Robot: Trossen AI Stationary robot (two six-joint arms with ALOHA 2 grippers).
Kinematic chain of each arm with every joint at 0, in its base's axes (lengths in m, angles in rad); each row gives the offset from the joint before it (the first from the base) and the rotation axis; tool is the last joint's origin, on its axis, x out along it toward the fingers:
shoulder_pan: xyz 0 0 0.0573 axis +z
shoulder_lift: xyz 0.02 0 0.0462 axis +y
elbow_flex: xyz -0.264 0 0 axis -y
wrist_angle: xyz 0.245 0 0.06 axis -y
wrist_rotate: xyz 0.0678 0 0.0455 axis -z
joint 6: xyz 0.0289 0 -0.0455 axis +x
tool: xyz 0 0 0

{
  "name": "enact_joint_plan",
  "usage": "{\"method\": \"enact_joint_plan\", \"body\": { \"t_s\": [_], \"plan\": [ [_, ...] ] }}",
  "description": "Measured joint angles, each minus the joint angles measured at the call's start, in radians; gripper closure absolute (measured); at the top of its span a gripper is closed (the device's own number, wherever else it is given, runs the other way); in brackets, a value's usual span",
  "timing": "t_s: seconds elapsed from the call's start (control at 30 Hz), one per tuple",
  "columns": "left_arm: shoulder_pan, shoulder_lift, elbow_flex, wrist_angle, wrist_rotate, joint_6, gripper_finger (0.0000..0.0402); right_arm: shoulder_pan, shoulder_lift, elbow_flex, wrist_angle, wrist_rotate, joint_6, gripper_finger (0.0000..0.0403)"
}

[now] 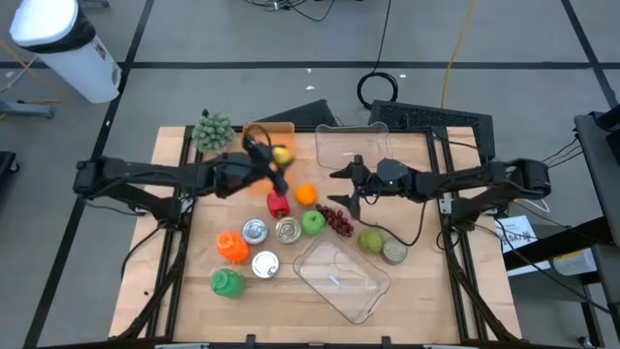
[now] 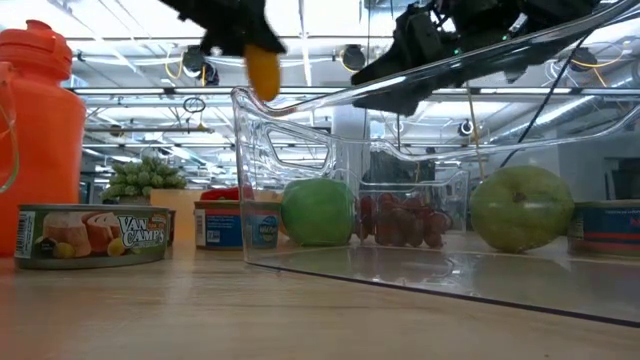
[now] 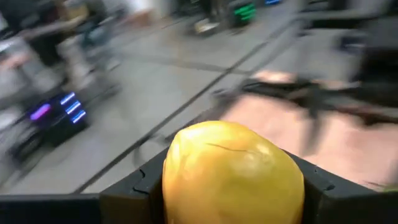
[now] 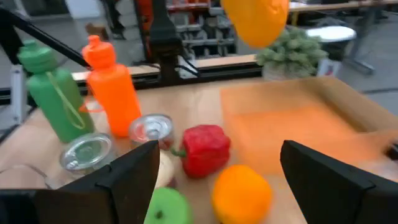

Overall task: Pick & Place Food Item
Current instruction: Put the mango into the orange bin, then put the pear into the orange bin

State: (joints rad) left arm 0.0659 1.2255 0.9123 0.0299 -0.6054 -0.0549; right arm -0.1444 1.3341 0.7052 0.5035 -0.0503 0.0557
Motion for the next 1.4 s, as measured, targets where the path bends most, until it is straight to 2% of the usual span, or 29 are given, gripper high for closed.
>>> {"method": "enact_joint_plan", "body": {
  "t_s": [0.13,0.27,0.5,0.63,0.8,0.93,1.07,1.23,1.4],
  "plan": [
    [0.084,-0.023,-0.068,-0.089,-0.045,-0.155,0.0193,0.002,-0.047,0.000,-0.069,0.046,-0.023,0.0093],
    [0.202,-0.022,-0.156,-0.092,-0.044,-0.290,0.0193,0.002,-0.054,0.000,-0.077,0.054,-0.023,0.0098],
    [0.364,0.043,-0.255,-0.055,0.151,-0.455,0.0191,0.002,-0.042,0.000,-0.065,0.053,-0.028,0.0099],
    [0.393,0.084,-0.259,-0.053,0.210,-0.490,0.0145,0.002,-0.042,0.000,-0.066,0.054,-0.033,0.0099],
    [0.397,0.097,-0.259,-0.039,0.215,-0.477,0.0079,0.002,-0.042,0.000,-0.117,0.049,-0.014,0.0096],
    [0.398,0.079,-0.259,-0.031,0.254,-0.427,0.0047,0.007,-0.076,0.000,-0.252,0.046,0.040,0.0086],
    [0.397,0.029,-0.248,-0.027,0.308,-0.414,0.0030,0.049,-0.140,0.015,-0.513,0.050,0.079,0.0079],
    [0.397,-0.053,-0.236,-0.018,0.344,-0.411,0.0025,0.132,-0.208,0.021,-0.735,0.049,0.152,0.0081],
    [0.381,-0.116,-0.236,-0.021,0.343,-0.412,0.0032,0.239,-0.223,0.021,-0.858,0.049,0.289,0.0082]
  ]
}}
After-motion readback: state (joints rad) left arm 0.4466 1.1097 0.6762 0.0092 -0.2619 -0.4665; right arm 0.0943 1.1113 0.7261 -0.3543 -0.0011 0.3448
